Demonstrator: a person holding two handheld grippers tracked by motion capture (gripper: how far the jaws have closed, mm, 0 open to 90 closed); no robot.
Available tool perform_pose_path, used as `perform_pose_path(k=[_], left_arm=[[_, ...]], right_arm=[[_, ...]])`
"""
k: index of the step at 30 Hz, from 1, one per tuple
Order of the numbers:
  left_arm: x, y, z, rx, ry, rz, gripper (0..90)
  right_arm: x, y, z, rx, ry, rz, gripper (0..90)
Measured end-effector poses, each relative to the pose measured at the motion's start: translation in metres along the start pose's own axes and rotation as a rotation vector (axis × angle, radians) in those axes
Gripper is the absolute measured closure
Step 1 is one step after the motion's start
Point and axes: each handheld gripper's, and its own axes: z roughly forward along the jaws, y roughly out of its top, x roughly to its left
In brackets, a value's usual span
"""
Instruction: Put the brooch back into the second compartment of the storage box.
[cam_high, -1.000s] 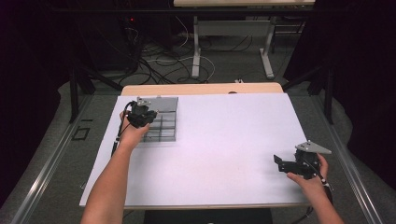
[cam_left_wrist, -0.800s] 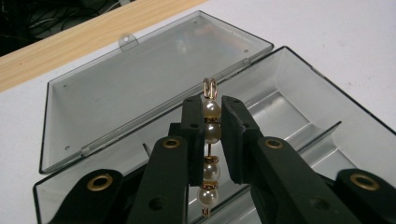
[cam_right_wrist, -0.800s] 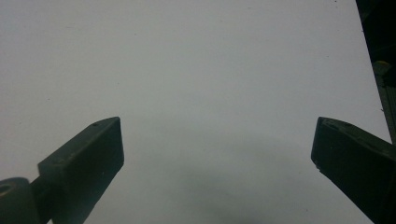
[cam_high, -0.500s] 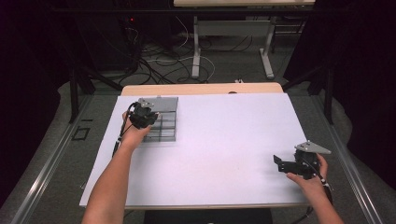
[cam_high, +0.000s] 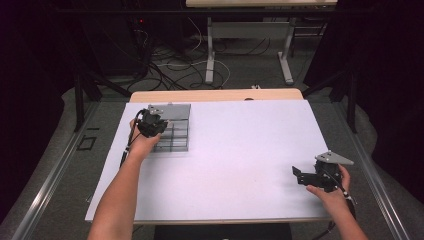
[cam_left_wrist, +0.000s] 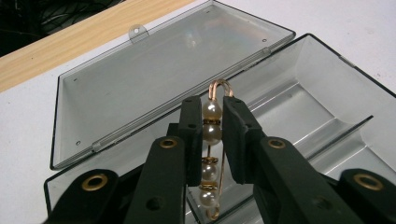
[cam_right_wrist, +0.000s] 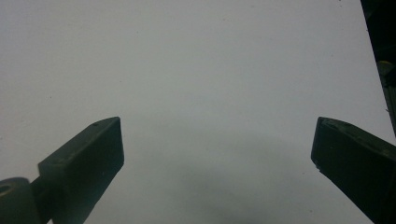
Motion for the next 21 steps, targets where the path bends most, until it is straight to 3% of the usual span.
perform_pose_path(k=[8,21], left_arm=[[0.0,0.001,-0.001,-0.004,0.0,-0.012,72.9],[0.003,0.002,-0.012,-0.02,0.005,-0.099,60.1]], right_arm=[[0.0,0.0,0.0,-0.001,0.0,0.001,2.0],[0.001,0.0,0.001,-0.006,-0.005,0.003,2.0]])
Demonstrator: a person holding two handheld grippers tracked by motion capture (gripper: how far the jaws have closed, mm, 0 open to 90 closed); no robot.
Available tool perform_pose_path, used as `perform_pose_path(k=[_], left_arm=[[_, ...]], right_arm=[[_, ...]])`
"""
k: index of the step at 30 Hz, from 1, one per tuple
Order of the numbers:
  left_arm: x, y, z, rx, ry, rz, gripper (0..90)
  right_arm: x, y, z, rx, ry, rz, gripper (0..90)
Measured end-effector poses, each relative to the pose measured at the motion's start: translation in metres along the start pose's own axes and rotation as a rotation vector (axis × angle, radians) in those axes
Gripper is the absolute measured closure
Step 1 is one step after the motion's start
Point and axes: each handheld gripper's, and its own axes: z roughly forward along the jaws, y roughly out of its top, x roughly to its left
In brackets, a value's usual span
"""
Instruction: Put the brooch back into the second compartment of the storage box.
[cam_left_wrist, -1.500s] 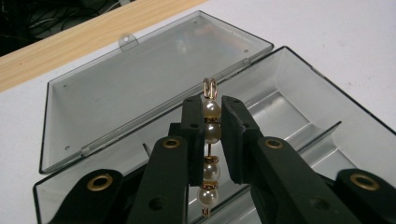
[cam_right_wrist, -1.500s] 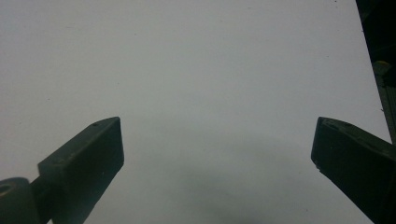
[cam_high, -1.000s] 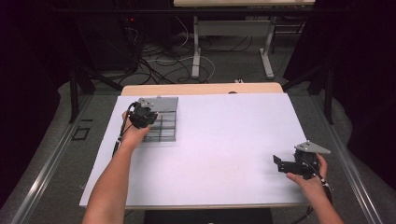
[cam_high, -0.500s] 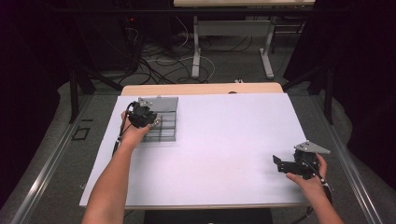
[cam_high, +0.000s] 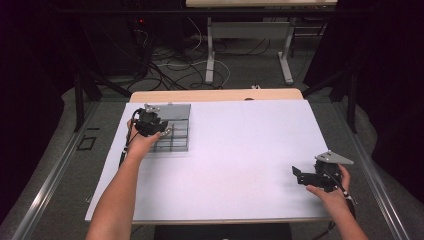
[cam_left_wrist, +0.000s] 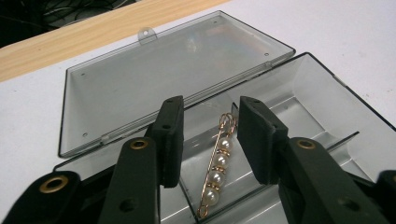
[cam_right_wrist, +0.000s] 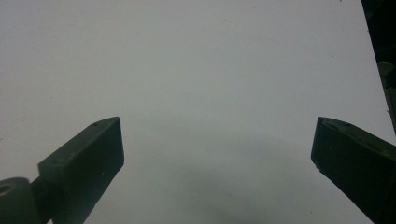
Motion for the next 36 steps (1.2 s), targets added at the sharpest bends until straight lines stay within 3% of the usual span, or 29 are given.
perform_pose_path(k=[17,20,28,33,36], left_arm=[[0.006,-0.005,-0.023,-0.045,-0.011,-0.122,48.7],[0.007,-0.007,-0.027,-0.047,-0.017,-0.114,47.4],[0.003,-0.008,-0.038,-0.07,-0.043,-0.139,42.1],[-0.001,-0.006,-0.047,-0.08,-0.048,-0.115,40.4],[-0.006,-0.006,-0.05,-0.084,-0.064,-0.123,39.2]], right_arm=[[0.0,0.001,-0.002,-0.007,-0.001,-0.005,2.0],[0.001,0.001,-0.001,-0.011,0.0,-0.003,2.0],[0.001,0.002,-0.003,-0.005,0.007,-0.006,2.0],[0.001,0.002,-0.002,-0.011,0.009,-0.013,2.0],[0.001,0.002,-0.003,-0.011,0.013,-0.009,2.0]])
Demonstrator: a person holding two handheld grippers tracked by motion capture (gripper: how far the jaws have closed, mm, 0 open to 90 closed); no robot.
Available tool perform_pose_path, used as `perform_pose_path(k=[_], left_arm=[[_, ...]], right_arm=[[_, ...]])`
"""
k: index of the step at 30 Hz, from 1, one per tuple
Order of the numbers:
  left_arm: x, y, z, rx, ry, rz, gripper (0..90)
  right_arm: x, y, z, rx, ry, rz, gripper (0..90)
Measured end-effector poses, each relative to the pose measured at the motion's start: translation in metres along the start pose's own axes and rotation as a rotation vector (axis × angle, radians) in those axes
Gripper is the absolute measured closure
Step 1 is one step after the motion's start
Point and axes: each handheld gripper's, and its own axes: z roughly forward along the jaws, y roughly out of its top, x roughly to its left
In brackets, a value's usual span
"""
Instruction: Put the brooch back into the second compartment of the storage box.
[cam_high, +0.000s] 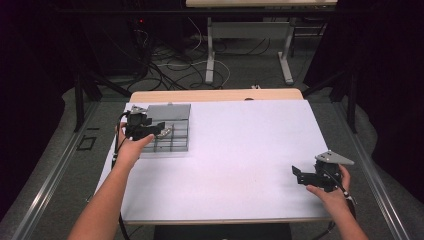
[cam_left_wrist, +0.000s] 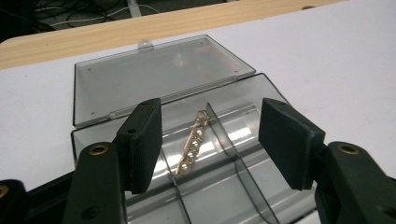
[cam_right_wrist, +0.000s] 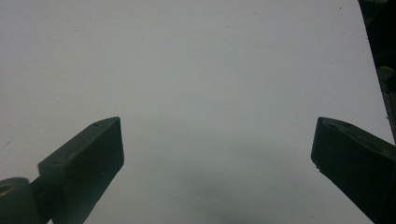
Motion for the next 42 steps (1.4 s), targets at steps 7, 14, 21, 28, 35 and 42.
perform_pose_path(k=[7,14,21,28,35,42], left_arm=[[-0.01,0.001,-0.011,-0.007,-0.026,0.013,36.9],[-0.02,0.002,-0.026,-0.053,-0.06,0.003,31.4],[-0.029,-0.006,-0.038,-0.066,-0.101,-0.016,25.6],[-0.035,-0.014,-0.05,-0.069,-0.125,-0.03,16.5],[-0.041,-0.025,-0.061,-0.078,-0.148,-0.054,8.1],[-0.044,-0.038,-0.066,-0.085,-0.157,-0.055,1.1]], right_arm=[[0.001,0.0,0.0,0.0,0.003,0.003,1.9],[0.001,0.0,0.0,-0.003,-0.006,-0.01,2.0],[0.0,0.0,0.0,-0.002,0.001,-0.015,2.0],[0.002,0.001,0.0,-0.004,0.012,-0.005,2.0],[0.002,0.001,-0.001,-0.003,0.007,-0.007,2.0],[0.003,0.001,-0.001,-0.005,0.006,-0.003,2.0]])
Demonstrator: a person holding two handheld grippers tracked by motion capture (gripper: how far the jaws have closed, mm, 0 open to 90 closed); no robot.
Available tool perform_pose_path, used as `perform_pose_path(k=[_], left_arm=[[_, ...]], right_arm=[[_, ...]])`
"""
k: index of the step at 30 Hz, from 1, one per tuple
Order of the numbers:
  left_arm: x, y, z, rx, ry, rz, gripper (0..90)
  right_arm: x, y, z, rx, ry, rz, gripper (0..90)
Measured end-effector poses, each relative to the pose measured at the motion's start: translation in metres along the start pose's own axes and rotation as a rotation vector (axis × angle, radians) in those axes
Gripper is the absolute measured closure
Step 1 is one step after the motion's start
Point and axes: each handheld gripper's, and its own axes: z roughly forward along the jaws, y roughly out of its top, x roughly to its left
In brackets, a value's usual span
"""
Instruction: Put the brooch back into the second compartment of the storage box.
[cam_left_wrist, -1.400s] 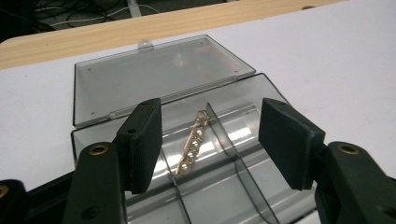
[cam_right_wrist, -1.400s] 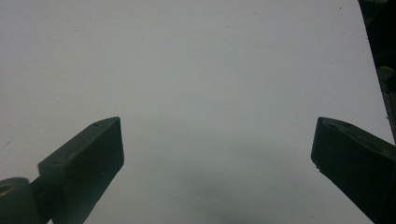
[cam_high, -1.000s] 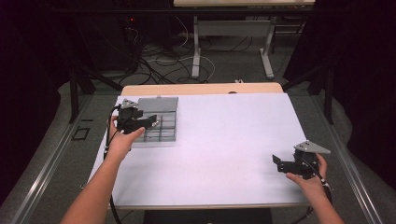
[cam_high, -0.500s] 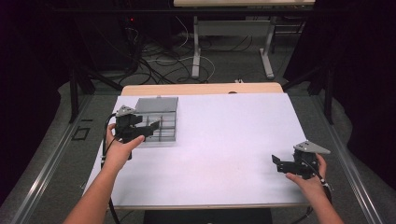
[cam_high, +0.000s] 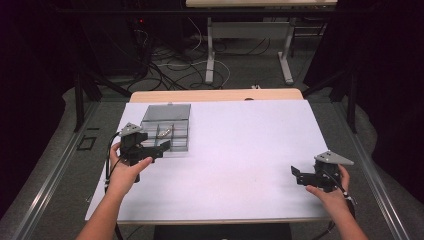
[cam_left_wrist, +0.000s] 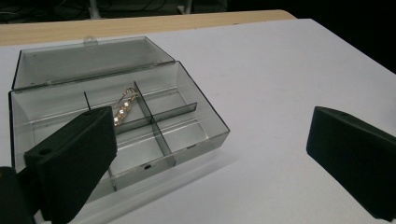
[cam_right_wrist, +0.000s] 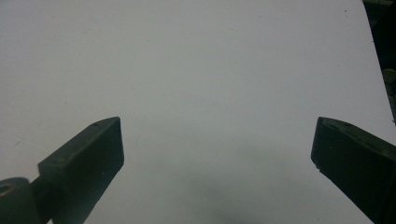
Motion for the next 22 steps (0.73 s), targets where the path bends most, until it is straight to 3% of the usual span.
perform_pose_path(k=[22], left_arm=[[0.002,-0.044,-0.015,0.036,0.025,0.0,0.4]], right_arm=[[0.0,0.0,0.0,0.001,0.001,0.001,1.9]])
